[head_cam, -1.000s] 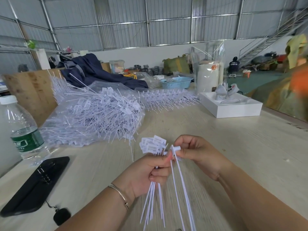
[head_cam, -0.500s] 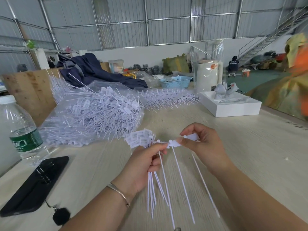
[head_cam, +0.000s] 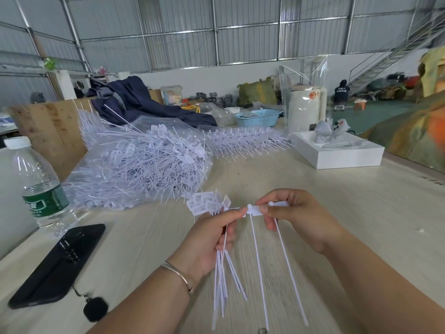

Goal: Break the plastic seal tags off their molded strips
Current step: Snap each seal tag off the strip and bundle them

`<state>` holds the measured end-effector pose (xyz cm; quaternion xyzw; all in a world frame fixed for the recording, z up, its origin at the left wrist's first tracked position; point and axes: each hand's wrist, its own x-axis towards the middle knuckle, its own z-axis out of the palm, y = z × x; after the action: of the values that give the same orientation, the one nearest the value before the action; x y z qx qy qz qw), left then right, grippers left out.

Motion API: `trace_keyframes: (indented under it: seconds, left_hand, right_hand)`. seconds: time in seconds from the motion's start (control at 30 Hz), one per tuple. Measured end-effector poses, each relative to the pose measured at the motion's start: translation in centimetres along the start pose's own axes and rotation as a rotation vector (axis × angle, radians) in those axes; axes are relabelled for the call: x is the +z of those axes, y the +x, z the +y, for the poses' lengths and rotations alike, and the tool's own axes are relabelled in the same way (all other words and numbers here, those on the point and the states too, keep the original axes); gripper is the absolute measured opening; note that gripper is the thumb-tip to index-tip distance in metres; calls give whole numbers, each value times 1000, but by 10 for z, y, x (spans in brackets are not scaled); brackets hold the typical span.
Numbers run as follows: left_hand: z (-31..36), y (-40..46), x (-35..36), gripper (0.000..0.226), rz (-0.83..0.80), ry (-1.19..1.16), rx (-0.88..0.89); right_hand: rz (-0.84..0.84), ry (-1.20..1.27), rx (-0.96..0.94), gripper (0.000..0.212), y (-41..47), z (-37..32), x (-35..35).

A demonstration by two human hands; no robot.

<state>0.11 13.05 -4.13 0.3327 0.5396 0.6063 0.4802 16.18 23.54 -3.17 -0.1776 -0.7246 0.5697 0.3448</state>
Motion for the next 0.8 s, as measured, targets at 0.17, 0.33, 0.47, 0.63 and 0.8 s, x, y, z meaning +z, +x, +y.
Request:
trace_keyframes:
  seconds: [0.17, 0.33, 0.47, 0.63, 0.8]
  left_hand:
    - [7, -3, -2, 19, -182, 94, 35]
    - [11, -5, -4, 17, -289, 374, -13]
    - [10, -4, -7, 26, -294, 545, -123]
    - [7, 1, -12, 44, -313, 272, -137]
    - [-5, 5, -2, 34, -77, -13, -128]
  right_hand:
    - [-132, 100, 109, 12, -2, -3, -8]
    - [-291, -36, 178, 10, -2, -3, -12]
    - [-282, -291, 247, 14, -3, -2, -20]
    - [-80, -209, 195, 7, 0, 2, -34]
    - [-49, 161, 250, 20, 4, 4, -7]
